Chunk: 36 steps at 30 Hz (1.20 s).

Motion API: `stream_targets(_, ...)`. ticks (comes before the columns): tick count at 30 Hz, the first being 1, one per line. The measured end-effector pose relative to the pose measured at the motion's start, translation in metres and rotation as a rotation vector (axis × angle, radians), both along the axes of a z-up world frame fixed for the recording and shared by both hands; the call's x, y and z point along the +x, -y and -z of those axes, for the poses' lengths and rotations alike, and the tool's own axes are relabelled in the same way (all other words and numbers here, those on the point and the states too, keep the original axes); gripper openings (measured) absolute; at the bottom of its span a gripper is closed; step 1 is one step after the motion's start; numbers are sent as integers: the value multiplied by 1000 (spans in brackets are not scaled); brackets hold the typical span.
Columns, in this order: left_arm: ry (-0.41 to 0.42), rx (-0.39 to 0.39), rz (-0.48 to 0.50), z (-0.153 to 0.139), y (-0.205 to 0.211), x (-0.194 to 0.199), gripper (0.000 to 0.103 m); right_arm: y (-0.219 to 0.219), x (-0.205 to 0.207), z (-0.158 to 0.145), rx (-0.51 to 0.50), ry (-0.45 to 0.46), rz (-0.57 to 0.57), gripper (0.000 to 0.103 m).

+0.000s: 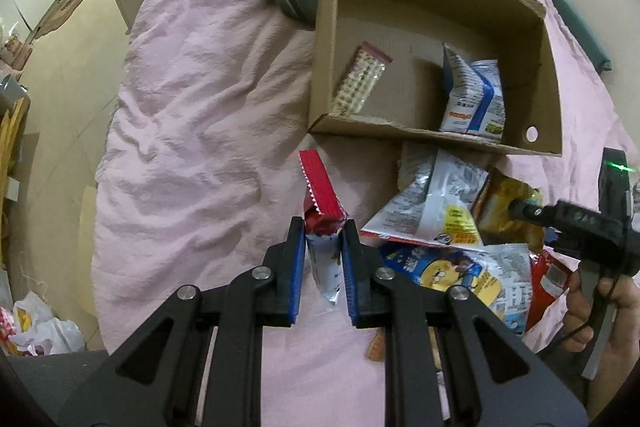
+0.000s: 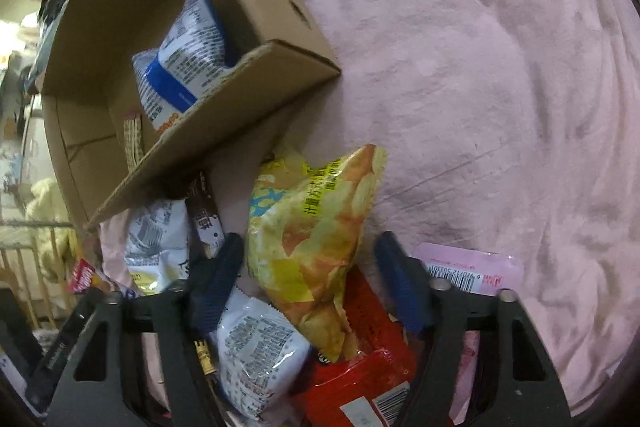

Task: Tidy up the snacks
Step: 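Grasp a red-white snack bar with the left tool while the right tool grasps a yellow chip bag, then carry both held snacks over the cardboard box with both tools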

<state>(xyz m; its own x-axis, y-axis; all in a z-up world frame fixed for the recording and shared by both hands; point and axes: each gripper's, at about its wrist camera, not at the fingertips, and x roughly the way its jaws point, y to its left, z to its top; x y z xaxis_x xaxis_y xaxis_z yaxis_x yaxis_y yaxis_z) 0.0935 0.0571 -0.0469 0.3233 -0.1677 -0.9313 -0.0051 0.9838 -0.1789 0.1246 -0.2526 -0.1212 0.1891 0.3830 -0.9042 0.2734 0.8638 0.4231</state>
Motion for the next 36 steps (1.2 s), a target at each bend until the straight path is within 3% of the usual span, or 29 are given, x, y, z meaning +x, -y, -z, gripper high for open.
stream_targets(9,29,25,10,-4,0,-2,13,-1,-12,-27,-33,108,-27,44)
stream_targets(16,61,20,-36,-12,-11,-3,13,39,-37,-39,-51,155,67,44)
stream_targets(20,150,18,-50,-34,-14,-7,13,77,-45,-61,-80,207,170,44)
stream_targets(25,257,14,-59,-68,-18,-10,12,104,-57,-97,-61,352,249,44)
stream_targets(30,296,-18,-53,-92,-19,-8,12,83,-49,-136,-26,500,188,44)
stream_targets(36,297,-35,-36,-108,-14,21,13,45,-23,-158,37,562,95,44)
